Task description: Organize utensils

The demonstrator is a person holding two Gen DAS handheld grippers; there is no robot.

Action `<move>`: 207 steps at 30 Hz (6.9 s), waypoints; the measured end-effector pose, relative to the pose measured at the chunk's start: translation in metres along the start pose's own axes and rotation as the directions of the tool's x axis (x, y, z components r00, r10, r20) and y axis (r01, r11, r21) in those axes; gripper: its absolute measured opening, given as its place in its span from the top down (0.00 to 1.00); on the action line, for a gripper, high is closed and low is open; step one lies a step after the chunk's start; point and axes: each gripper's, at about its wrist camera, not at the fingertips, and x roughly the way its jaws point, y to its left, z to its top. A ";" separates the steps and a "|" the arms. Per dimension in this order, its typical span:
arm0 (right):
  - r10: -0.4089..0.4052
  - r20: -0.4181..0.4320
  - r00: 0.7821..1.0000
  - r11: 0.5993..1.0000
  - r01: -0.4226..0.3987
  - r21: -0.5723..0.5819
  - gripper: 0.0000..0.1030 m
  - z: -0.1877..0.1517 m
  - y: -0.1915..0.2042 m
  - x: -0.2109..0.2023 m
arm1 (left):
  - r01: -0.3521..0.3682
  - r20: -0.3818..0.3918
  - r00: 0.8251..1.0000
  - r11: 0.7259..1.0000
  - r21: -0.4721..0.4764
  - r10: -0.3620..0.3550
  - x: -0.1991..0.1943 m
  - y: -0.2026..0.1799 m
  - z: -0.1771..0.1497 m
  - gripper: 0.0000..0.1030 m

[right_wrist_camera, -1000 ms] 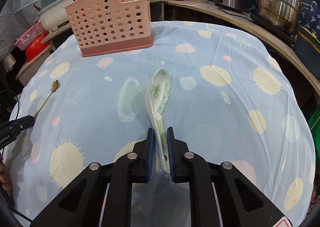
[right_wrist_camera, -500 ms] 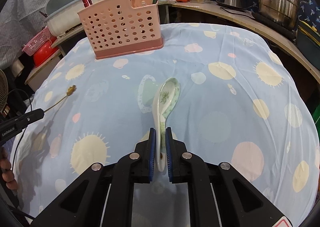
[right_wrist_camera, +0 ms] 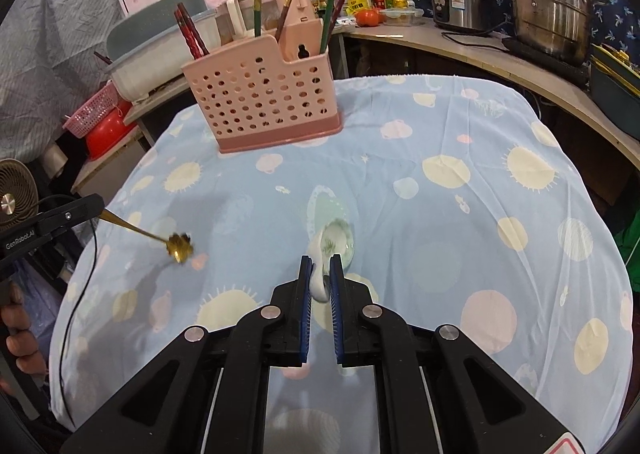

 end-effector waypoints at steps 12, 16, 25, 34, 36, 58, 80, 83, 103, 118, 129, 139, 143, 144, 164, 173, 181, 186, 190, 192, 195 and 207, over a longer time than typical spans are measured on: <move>0.037 0.056 0.998 0.999 -0.037 0.009 0.94 0.027 0.012 -0.024 | 0.021 0.061 0.998 0.999 0.044 -0.024 -0.019 -0.024 0.034 0.99; 0.043 0.083 0.996 0.999 -0.043 0.003 0.94 0.038 0.016 -0.032 | 0.029 0.086 0.996 0.997 0.065 -0.035 -0.026 -0.034 0.048 0.99; 0.056 0.156 0.986 0.998 -0.054 -0.019 0.94 0.069 0.025 -0.050 | 0.040 0.145 0.988 0.993 0.114 -0.056 -0.040 -0.055 0.081 0.99; 0.079 0.223 0.972 0.996 -0.068 -0.056 0.94 0.104 0.039 -0.065 | 0.022 0.203 0.978 0.988 0.151 -0.053 -0.055 -0.068 0.115 0.99; 0.085 0.236 0.968 0.995 -0.071 -0.067 0.94 0.113 0.042 -0.068 | 0.018 0.216 0.975 0.988 0.156 -0.052 -0.057 -0.070 0.123 0.99; 0.122 0.321 0.939 0.990 -0.090 -0.112 0.95 0.193 0.071 -0.064 | -0.036 0.278 0.961 0.988 0.153 -0.008 -0.055 -0.069 0.186 0.99; 0.173 0.287 0.942 0.985 -0.159 -0.072 0.95 0.233 0.085 -0.004 | -0.077 0.267 0.962 0.991 0.106 0.046 -0.013 -0.035 0.224 0.99; 0.182 0.283 0.942 0.983 -0.169 -0.070 0.95 0.238 0.089 0.008 | -0.083 0.251 0.966 0.991 0.101 0.055 0.000 -0.029 0.225 0.99; 0.159 0.233 0.959 0.987 -0.148 -0.065 0.95 0.245 0.092 0.076 | -0.089 0.169 0.983 0.992 0.084 0.073 0.073 -0.002 0.230 0.99; 0.136 0.246 0.960 0.990 -0.124 -0.062 0.83 0.247 0.088 0.076 | -0.073 0.153 0.986 0.995 0.071 0.061 0.083 0.000 0.231 0.99; 0.121 0.272 0.955 0.992 -0.104 -0.075 0.69 0.235 0.091 0.063 | -0.075 0.148 0.987 0.995 0.072 0.064 0.081 0.000 0.223 0.98; 0.111 0.273 0.956 0.992 -0.092 -0.083 0.65 0.220 0.096 0.044 | -0.087 0.155 0.985 0.993 0.084 0.074 0.062 -0.012 0.207 0.98; 0.096 0.274 0.957 0.994 -0.080 -0.070 0.62 0.211 0.095 0.031 | -0.088 0.155 0.985 0.993 0.083 0.075 0.051 -0.018 0.199 0.98; 0.090 0.276 0.957 0.995 -0.075 -0.067 0.60 0.209 0.094 0.027 | -0.087 0.155 0.985 0.993 0.083 0.073 0.048 -0.019 0.198 0.98; -0.006 0.256 0.967 1.000 0.011 -0.020 0.54 0.156 0.074 -0.022 | -0.087 0.125 0.989 0.994 0.067 0.078 0.013 -0.050 0.145 0.79; -0.027 0.221 0.975 0.999 0.032 -0.016 0.53 0.133 0.071 -0.025 | -0.097 0.094 0.991 0.994 0.047 0.093 0.014 -0.052 0.120 0.73; -0.049 0.188 0.981 0.998 0.054 -0.020 0.52 0.115 0.073 -0.022 | -0.117 0.064 0.991 0.992 0.036 0.114 0.016 -0.049 0.100 0.70; -0.073 0.177 0.982 0.996 0.079 -0.031 0.50 0.104 0.073 -0.022 | -0.126 0.051 0.991 0.992 0.023 0.125 0.018 -0.046 0.090 0.63; -0.093 0.168 0.981 0.994 0.100 -0.036 0.47 0.098 0.072 -0.022 | -0.149 0.043 0.988 0.988 0.027 0.148 0.019 -0.045 0.083 0.57; -0.100 0.164 0.981 0.994 0.106 -0.029 0.43 0.096 0.069 -0.021 | -0.162 0.041 0.986 0.987 0.024 0.161 0.020 -0.045 0.080 0.51; -0.100 0.154 0.983 0.995 0.103 -0.007 0.37 0.092 0.063 -0.020 | -0.173 0.038 0.984 0.985 0.015 0.172 0.020 -0.043 0.076 0.43; -0.127 0.143 0.981 0.992 0.124 0.029 0.18 0.082 0.056 -0.019 | -0.233 0.051 0.971 0.972 -0.005 0.233 0.018 -0.038 0.068 0.23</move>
